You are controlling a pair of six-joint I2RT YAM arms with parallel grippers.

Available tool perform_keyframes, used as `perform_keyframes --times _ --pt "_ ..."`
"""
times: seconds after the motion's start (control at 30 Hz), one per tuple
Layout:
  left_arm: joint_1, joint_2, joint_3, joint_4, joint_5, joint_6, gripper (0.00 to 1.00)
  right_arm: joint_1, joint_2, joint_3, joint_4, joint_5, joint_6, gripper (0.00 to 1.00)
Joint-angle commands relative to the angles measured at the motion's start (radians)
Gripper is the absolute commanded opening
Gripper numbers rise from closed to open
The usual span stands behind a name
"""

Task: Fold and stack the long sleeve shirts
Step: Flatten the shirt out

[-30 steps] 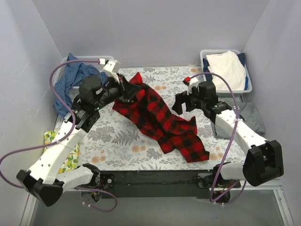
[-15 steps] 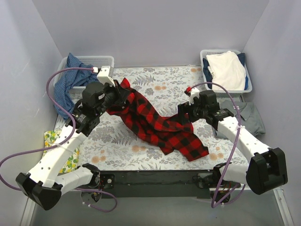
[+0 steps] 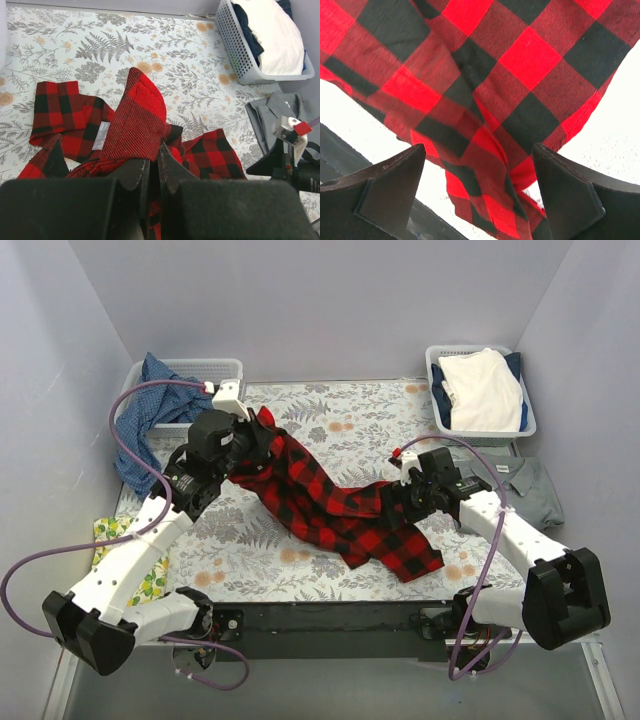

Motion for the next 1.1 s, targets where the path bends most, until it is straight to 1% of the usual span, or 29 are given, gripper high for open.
perform_keyframes --times 0.0,0.1,0.2,0.3,0.33,0.4,0.43,0.5,0.53,0.57,0.6,0.67,0.7,0.77,0.8,0.9,0.97,1.07 --pt "0.002 0.025 0.034 0.016 -0.054 -0.003 0.00 0.007 -0.084 0.012 -0.038 -0.002 -0.013 0.96" --pt "0.002 0.050 0.038 0.017 -0.055 -0.012 0.00 0.007 -0.118 0.017 -0.038 0.002 -0.007 0.98" --pt "0.002 0.062 0.046 0.023 -0.051 -0.012 0.00 0.009 -0.080 0.020 -0.045 -0.003 -0.001 0.98" --pt "0.002 0.064 0.055 0.025 -0.055 -0.006 0.00 0.013 -0.002 0.020 -0.047 -0.029 -0.010 0.95" --pt "0.002 0.064 0.060 0.025 -0.061 -0.003 0.00 0.016 0.018 0.020 -0.047 -0.035 -0.013 0.91" --pt "0.002 0.065 0.068 0.025 -0.061 -0.001 0.00 0.027 0.074 0.020 -0.047 -0.046 -0.015 0.87" --pt "0.002 0.065 0.071 0.027 -0.061 -0.004 0.00 0.033 0.091 0.026 -0.050 -0.038 -0.015 0.74" --pt "0.002 0.064 0.078 0.027 -0.061 -0.006 0.00 0.046 0.124 0.043 -0.061 -0.015 -0.013 0.52" --pt "0.002 0.064 0.083 0.028 -0.061 -0.006 0.00 0.047 0.124 0.068 -0.062 0.004 -0.007 0.16" --pt "0.002 0.062 0.088 0.030 -0.064 -0.004 0.00 0.049 0.112 0.081 -0.061 0.030 0.007 0.02" --pt "0.002 0.065 0.103 0.031 -0.064 -0.001 0.00 0.049 0.102 0.099 -0.062 0.104 0.031 0.01" --pt "0.002 0.074 0.126 0.034 -0.069 0.014 0.00 0.049 0.059 0.157 -0.061 0.204 0.060 0.01" --pt "0.002 0.079 0.156 0.040 -0.071 0.026 0.00 0.049 0.045 0.179 -0.058 0.316 0.092 0.01" --pt "0.002 0.106 0.192 0.049 -0.071 0.042 0.00 0.047 0.004 0.246 -0.038 0.429 0.106 0.01" --pt "0.002 0.119 0.216 0.048 -0.071 0.060 0.00 0.044 -0.010 0.266 -0.026 0.515 0.111 0.01" --pt "0.002 0.172 0.305 0.053 -0.061 0.097 0.00 0.024 -0.056 0.355 0.030 0.641 0.122 0.01" --pt "0.002 0.201 0.371 0.059 -0.066 0.117 0.01 0.009 -0.076 0.395 0.080 0.686 0.119 0.01" --pt "0.002 0.269 0.464 0.057 -0.068 0.146 0.06 -0.025 -0.086 0.481 0.145 0.779 0.091 0.01"
